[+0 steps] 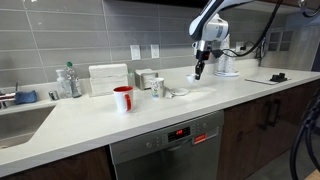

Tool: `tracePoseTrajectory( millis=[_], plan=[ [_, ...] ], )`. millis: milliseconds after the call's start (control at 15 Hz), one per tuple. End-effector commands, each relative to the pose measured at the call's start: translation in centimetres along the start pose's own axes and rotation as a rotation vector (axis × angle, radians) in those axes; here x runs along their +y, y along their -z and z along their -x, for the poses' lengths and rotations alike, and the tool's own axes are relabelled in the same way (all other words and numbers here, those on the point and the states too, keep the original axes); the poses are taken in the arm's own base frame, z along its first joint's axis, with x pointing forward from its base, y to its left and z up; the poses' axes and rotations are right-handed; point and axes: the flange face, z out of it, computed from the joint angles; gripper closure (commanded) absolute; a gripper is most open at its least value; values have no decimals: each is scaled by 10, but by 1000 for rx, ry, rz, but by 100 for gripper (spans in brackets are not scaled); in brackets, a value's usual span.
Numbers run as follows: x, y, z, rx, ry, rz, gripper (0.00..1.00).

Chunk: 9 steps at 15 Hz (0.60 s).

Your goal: Pour the content of the cup onto the plate

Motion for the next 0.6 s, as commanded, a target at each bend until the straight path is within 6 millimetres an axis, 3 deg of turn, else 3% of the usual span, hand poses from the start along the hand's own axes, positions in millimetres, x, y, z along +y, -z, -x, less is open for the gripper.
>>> tracePoseTrajectory(
  millis=[0, 67, 133, 267, 533],
  plan=[
    [-45, 18, -7, -91, 158, 10, 92],
    [-55, 21, -14, -99, 182, 12, 93],
    [-36, 14, -17, -57, 119, 8, 89],
    [-52, 19, -25, -70, 156, 9, 89],
    [-52, 19, -22, -79, 159, 10, 89]
  ],
)
